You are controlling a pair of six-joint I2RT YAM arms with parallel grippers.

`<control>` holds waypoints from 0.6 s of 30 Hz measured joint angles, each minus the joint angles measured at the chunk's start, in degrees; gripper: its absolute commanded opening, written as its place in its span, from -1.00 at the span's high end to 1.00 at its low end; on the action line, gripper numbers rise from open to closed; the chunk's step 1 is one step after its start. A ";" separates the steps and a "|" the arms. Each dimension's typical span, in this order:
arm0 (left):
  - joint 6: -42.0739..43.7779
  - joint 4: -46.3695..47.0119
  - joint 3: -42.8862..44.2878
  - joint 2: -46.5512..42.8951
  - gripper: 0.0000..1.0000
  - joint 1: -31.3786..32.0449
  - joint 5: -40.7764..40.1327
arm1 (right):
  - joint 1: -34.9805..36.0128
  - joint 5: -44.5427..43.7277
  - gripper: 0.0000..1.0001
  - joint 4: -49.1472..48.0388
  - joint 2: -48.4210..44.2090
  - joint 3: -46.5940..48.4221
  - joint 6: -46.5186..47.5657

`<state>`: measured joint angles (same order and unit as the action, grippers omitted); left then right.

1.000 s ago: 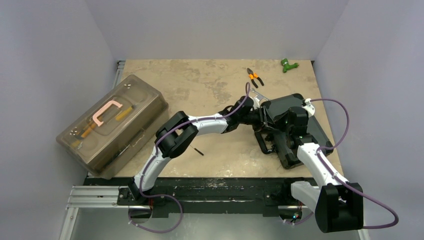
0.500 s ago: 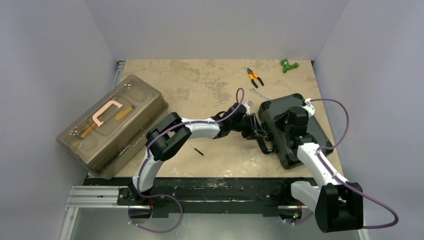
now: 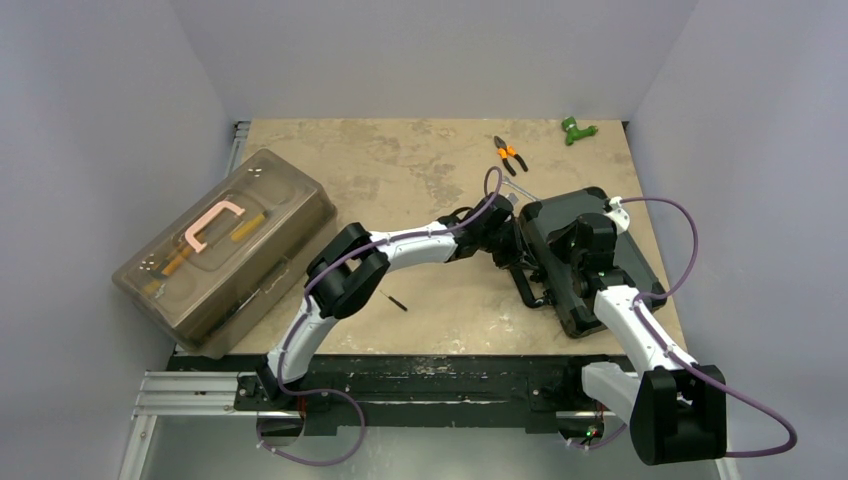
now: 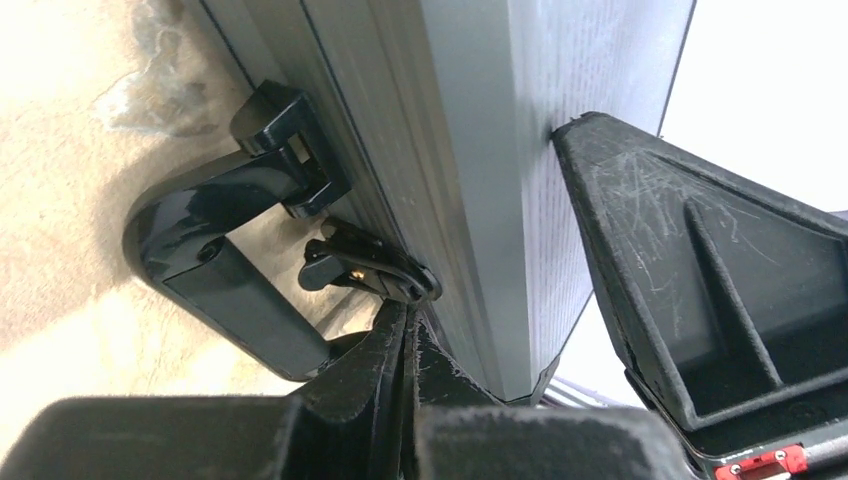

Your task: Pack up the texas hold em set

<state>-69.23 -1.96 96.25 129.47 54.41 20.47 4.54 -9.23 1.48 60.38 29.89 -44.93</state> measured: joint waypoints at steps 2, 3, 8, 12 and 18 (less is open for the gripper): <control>0.09 -2.60 1.09 0.07 1.00 0.11 -0.66 | 0.00 0.00 1.00 0.00 0.00 0.00 0.00; 0.44 -3.98 1.53 0.07 1.00 0.20 -1.11 | 0.00 0.00 1.00 0.00 0.00 0.00 0.00; 6.19 -10.49 3.67 0.28 1.00 1.29 -4.92 | 0.00 0.00 1.00 -0.02 0.02 0.00 0.00; 15.06 -11.13 3.30 0.28 1.00 2.93 -8.50 | 0.00 0.04 1.00 -0.04 0.07 0.00 0.00; 31.52 0.28 -4.48 -1.53 1.00 5.95 -13.92 | 0.00 0.07 1.00 -0.07 0.07 0.00 0.02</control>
<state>-37.71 -1.67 91.77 127.94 60.36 6.55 4.54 -9.17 1.41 60.45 29.89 -44.91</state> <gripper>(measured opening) 0.002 0.001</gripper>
